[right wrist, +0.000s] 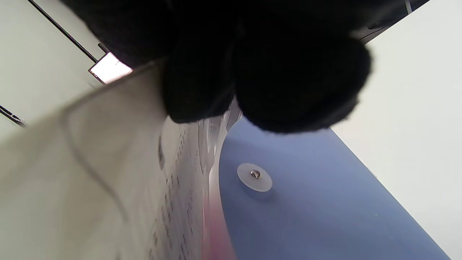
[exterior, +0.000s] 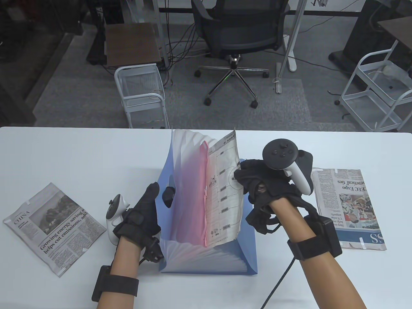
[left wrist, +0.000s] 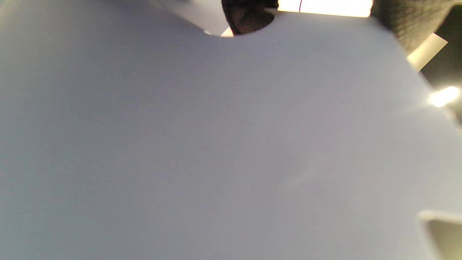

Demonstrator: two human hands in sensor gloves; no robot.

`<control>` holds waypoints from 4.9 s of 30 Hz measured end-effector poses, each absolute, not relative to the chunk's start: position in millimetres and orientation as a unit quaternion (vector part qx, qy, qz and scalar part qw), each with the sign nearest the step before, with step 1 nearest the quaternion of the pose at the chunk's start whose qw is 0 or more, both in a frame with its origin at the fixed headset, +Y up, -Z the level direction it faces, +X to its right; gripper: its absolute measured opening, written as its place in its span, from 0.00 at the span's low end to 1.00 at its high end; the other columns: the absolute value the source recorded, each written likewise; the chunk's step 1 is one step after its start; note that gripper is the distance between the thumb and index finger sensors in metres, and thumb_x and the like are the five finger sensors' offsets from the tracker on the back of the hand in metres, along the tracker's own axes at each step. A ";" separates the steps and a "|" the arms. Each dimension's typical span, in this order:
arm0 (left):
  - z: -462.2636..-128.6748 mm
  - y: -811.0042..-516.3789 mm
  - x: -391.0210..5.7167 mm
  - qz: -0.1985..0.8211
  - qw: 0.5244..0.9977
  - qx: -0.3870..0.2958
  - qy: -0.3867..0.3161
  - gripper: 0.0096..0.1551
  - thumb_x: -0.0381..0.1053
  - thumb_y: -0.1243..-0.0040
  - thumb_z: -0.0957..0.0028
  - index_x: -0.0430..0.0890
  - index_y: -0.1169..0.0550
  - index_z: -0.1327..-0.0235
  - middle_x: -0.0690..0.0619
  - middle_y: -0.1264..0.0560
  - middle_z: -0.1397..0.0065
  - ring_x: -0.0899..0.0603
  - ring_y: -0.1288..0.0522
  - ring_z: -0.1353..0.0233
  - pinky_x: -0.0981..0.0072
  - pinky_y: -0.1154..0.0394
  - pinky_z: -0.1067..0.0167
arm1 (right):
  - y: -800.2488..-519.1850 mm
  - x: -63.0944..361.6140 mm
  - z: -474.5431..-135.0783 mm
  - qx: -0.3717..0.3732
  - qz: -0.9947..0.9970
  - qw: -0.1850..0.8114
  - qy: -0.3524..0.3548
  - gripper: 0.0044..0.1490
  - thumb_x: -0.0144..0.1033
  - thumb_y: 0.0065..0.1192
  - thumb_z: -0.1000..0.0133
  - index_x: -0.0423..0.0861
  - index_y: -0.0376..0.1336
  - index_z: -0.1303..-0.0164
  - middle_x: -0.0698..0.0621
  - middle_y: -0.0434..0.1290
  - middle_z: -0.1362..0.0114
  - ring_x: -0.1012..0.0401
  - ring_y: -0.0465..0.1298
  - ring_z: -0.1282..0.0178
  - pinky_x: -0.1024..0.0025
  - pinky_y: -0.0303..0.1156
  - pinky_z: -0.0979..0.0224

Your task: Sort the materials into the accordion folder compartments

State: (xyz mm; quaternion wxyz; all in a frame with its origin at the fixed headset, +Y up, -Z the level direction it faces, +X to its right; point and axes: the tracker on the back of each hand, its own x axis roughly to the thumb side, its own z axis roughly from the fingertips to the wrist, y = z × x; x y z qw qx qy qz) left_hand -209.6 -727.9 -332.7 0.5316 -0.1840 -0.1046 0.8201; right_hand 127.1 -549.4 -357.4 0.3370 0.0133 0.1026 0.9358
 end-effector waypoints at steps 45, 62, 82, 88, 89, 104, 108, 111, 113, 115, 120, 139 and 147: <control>-331.3 -728.3 -209.0 0.829 0.519 -0.182 -0.104 0.44 0.79 0.48 0.33 0.41 0.30 0.28 0.30 0.68 0.12 0.19 0.71 0.22 0.24 0.61 0.38 | -592.1 54.4 -365.8 0.037 0.959 0.224 0.169 0.34 0.38 0.68 0.37 0.35 0.60 0.26 0.51 0.86 0.54 0.53 0.86 0.76 0.75 0.80 0.78; -331.1 -728.5 -208.8 0.828 0.520 -0.182 -0.105 0.45 0.79 0.48 0.33 0.41 0.30 0.28 0.30 0.68 0.12 0.19 0.71 0.22 0.24 0.61 0.38 | -539.7 103.9 -351.0 0.032 0.945 0.312 0.092 0.30 0.44 0.63 0.34 0.40 0.65 0.28 0.47 0.85 0.50 0.47 0.85 0.71 0.69 0.80 0.73; -331.2 -728.8 -208.8 0.829 0.519 -0.182 -0.105 0.44 0.79 0.49 0.33 0.42 0.30 0.28 0.30 0.68 0.12 0.19 0.71 0.22 0.24 0.61 0.38 | -660.6 285.5 -367.6 -0.246 0.966 0.061 0.044 0.34 0.51 0.63 0.37 0.44 0.63 0.26 0.38 0.70 0.23 0.33 0.72 0.31 0.40 0.73 0.34; -331.3 -728.8 -208.9 0.829 0.519 -0.182 -0.105 0.45 0.79 0.49 0.33 0.41 0.30 0.28 0.30 0.68 0.12 0.19 0.71 0.22 0.24 0.61 0.38 | -718.0 316.2 -357.5 -0.302 0.947 0.042 0.105 0.40 0.55 0.62 0.38 0.43 0.59 0.22 0.35 0.64 0.19 0.32 0.69 0.28 0.38 0.70 0.32; -331.3 -728.8 -208.8 0.829 0.519 -0.182 -0.106 0.44 0.79 0.49 0.33 0.41 0.30 0.28 0.30 0.68 0.12 0.19 0.71 0.22 0.24 0.61 0.38 | -725.8 319.8 -355.4 -0.308 0.945 0.031 0.109 0.41 0.56 0.62 0.38 0.42 0.59 0.22 0.35 0.65 0.20 0.32 0.70 0.28 0.38 0.70 0.31; -331.5 -729.2 -208.6 0.829 0.519 -0.182 -0.105 0.44 0.79 0.49 0.33 0.42 0.30 0.28 0.30 0.68 0.12 0.19 0.71 0.22 0.24 0.61 0.38 | -747.0 305.2 -354.3 -0.287 0.943 -0.130 0.106 0.29 0.45 0.65 0.37 0.44 0.65 0.30 0.38 0.74 0.28 0.41 0.82 0.41 0.48 0.80 0.42; -331.3 -729.3 -208.5 0.829 0.519 -0.182 -0.104 0.44 0.79 0.49 0.33 0.42 0.30 0.28 0.30 0.68 0.12 0.19 0.71 0.22 0.24 0.61 0.38 | -745.0 303.8 -352.9 -0.290 0.941 -0.151 0.090 0.26 0.40 0.66 0.37 0.45 0.65 0.30 0.42 0.78 0.33 0.44 0.84 0.45 0.52 0.82 0.46; -331.5 -729.4 -208.7 0.829 0.519 -0.181 -0.105 0.44 0.79 0.49 0.33 0.41 0.30 0.28 0.30 0.68 0.12 0.19 0.71 0.22 0.24 0.61 0.38 | -741.7 306.7 -351.4 -0.291 0.940 -0.154 0.092 0.26 0.39 0.67 0.38 0.45 0.65 0.31 0.46 0.80 0.40 0.47 0.85 0.50 0.54 0.82 0.49; -331.4 -729.3 -208.6 0.829 0.518 -0.182 -0.104 0.44 0.79 0.49 0.33 0.41 0.30 0.28 0.30 0.68 0.12 0.19 0.71 0.22 0.24 0.61 0.38 | -739.4 309.8 -349.7 -0.290 0.940 -0.149 0.100 0.27 0.40 0.67 0.38 0.45 0.64 0.30 0.47 0.79 0.41 0.48 0.85 0.52 0.55 0.82 0.50; -331.4 -729.3 -208.6 0.829 0.519 -0.182 -0.105 0.44 0.79 0.49 0.33 0.41 0.30 0.28 0.30 0.68 0.12 0.19 0.71 0.22 0.24 0.61 0.38 | -735.5 311.6 -347.4 -0.293 0.941 -0.130 0.105 0.28 0.41 0.69 0.39 0.46 0.65 0.31 0.48 0.80 0.44 0.48 0.86 0.54 0.56 0.83 0.53; -331.4 -729.3 -208.8 0.829 0.518 -0.181 -0.105 0.44 0.79 0.49 0.33 0.41 0.30 0.28 0.30 0.68 0.12 0.19 0.71 0.22 0.24 0.61 0.38 | -719.1 311.4 -346.3 -0.291 0.946 -0.107 0.092 0.27 0.46 0.70 0.40 0.47 0.66 0.34 0.51 0.81 0.47 0.49 0.86 0.60 0.60 0.83 0.58; -331.5 -729.2 -209.0 0.830 0.517 -0.182 -0.105 0.44 0.79 0.49 0.33 0.41 0.30 0.28 0.30 0.68 0.12 0.19 0.71 0.22 0.24 0.62 0.38 | -548.8 276.5 -330.8 -0.079 0.839 0.536 0.061 0.30 0.42 0.67 0.37 0.40 0.64 0.29 0.48 0.84 0.45 0.52 0.87 0.71 0.70 0.82 0.72; -331.6 -729.3 -209.0 0.830 0.518 -0.181 -0.105 0.44 0.79 0.49 0.33 0.42 0.30 0.28 0.30 0.68 0.12 0.19 0.73 0.22 0.24 0.62 0.38 | -509.3 236.7 -319.3 0.022 0.776 0.627 0.068 0.30 0.40 0.66 0.36 0.41 0.62 0.27 0.47 0.82 0.41 0.51 0.87 0.67 0.69 0.82 0.69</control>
